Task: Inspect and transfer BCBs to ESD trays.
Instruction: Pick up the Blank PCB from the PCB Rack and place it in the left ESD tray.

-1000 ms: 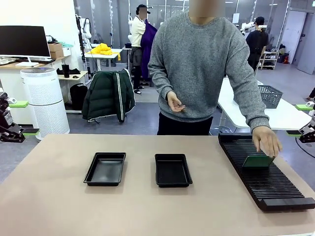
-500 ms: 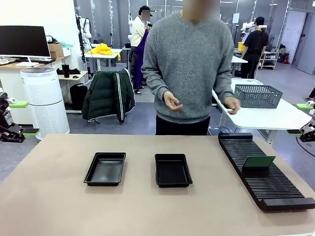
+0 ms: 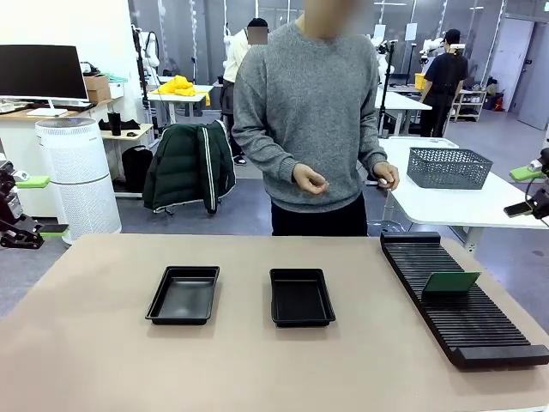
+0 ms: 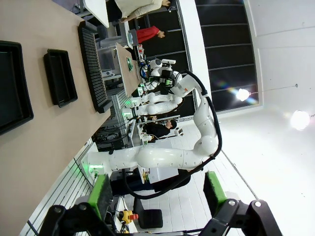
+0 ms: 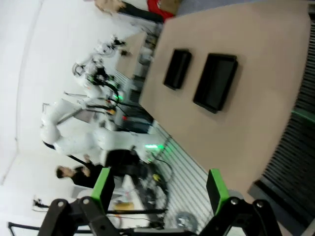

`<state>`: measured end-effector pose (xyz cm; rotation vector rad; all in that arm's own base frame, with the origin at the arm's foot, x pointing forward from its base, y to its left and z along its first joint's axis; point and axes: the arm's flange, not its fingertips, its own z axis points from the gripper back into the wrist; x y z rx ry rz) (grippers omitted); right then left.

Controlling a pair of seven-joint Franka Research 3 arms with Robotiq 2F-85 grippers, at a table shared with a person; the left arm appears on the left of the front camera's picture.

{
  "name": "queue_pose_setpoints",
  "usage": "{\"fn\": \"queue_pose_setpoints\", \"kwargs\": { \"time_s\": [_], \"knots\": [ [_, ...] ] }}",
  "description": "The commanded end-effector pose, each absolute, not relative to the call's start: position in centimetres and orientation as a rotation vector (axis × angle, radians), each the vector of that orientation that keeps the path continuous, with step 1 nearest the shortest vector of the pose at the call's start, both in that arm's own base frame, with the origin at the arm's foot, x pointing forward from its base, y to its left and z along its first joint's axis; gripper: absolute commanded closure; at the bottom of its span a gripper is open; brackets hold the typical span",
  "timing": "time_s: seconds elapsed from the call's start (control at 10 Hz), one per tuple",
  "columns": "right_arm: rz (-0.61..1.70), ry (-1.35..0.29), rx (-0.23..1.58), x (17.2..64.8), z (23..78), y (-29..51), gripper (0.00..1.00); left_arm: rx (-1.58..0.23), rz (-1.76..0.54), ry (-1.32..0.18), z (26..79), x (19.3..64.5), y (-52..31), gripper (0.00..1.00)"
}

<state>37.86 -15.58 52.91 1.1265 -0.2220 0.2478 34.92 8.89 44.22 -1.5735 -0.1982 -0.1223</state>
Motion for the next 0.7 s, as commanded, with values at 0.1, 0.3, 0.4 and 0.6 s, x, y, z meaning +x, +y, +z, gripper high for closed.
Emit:
{"fn": "queue_pose_setpoints", "kwargs": {
  "time_s": [0.1,0.3,0.4,0.6],
  "knots": [
    [0.475,-0.279,0.86,38.6,53.7,-14.8,0.0,-1.573,-0.124,-0.202,44.3,34.8,8.9,0.0],
    [0.632,-0.291,0.704,39.1,54.6,-14.1,0.0,-1.573,-0.124,-0.202,44.3,34.8,8.9,0.0],
    [0.712,-0.282,0.654,39.5,55.1,-13.6,0.0,-1.573,-0.124,-0.202,44.3,34.8,8.9,0.0],
    [0.875,-0.293,0.533,40.0,56.1,-12.4,0.0,-1.573,-0.124,-0.202,44.3,34.8,8.9,0.0]
  ]
}}
